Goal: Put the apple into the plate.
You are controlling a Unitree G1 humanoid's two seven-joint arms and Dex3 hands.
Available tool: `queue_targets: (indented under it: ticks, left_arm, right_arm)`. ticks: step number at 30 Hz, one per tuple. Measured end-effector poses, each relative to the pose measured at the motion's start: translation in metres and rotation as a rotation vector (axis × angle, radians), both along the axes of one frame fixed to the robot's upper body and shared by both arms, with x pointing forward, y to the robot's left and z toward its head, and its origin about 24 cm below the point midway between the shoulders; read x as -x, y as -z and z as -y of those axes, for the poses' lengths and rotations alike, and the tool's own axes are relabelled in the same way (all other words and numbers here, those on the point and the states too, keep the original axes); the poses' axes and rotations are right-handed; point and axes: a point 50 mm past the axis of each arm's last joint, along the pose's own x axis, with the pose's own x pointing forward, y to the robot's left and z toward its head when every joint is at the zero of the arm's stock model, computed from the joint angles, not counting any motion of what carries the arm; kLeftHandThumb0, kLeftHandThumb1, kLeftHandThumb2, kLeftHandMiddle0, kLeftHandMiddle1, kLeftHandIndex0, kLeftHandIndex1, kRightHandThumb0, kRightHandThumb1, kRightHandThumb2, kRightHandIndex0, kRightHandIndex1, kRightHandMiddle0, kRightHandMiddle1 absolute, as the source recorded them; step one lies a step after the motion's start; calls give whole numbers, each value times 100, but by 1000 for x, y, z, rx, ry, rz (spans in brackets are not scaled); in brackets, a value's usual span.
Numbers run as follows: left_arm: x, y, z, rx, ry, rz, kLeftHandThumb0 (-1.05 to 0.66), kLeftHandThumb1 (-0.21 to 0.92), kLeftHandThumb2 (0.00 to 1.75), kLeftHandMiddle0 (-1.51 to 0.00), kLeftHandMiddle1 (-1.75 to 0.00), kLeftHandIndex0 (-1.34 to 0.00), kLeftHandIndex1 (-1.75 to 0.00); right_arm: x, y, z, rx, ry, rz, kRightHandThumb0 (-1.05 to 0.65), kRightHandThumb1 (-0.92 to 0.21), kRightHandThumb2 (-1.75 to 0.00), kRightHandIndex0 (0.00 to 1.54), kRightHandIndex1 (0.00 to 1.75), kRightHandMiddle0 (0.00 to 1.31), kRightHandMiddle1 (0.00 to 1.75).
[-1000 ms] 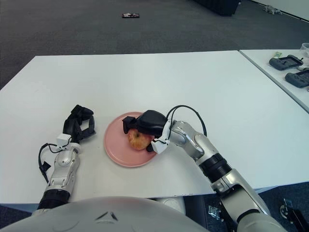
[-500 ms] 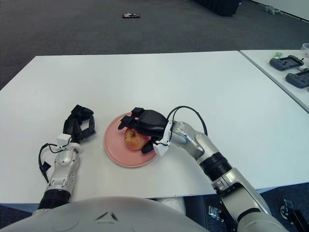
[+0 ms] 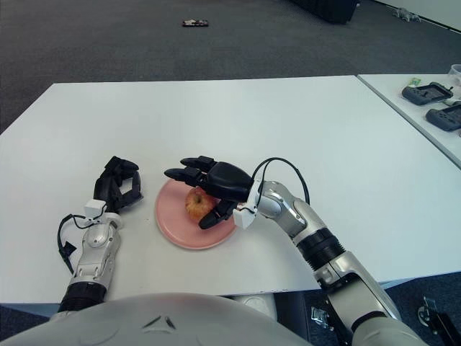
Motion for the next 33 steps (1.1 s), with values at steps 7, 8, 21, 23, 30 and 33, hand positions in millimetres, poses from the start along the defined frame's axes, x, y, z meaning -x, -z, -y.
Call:
queue_targets:
  ticks: [7, 8, 21, 23, 30, 33]
  left_arm:
    - [1, 0, 0, 17, -9, 3, -43, 46, 114, -86, -175, -49, -175]
    - [1, 0, 0, 17, -9, 3, -43, 46, 114, -86, -175, -49, -175]
    - [1, 1, -1, 11, 3, -2, -43, 46, 114, -87, -175, -49, -175]
    - [1, 1, -1, 10, 10, -4, -43, 47, 114, -87, -175, -49, -175]
    - [0, 1, 0, 0, 28, -4, -43, 47, 114, -88, -175, -48, -175]
    - [0, 2, -1, -5, 29, -8, -43, 47, 113, -88, -175, -48, -175]
  right_arm:
    - [-3, -11, 3, -100, 24, 15, -105, -92, -81, 0, 0, 0, 0]
    - [-3, -12, 4, -108, 28, 18, -105, -92, -83, 0, 0, 0, 0]
    - [-10, -30, 16, -243, 86, 21, -105, -92, -107, 0, 0, 0, 0]
    - [-12, -33, 20, -289, 102, 3, -105, -92, -110, 0, 0, 0, 0]
    - [-10, -38, 35, -484, 219, -95, -105, -92, -113, 0, 0, 0, 0]
    - [-11, -33, 40, -565, 350, -138, -97, -92, -112, 1, 2, 0, 9]
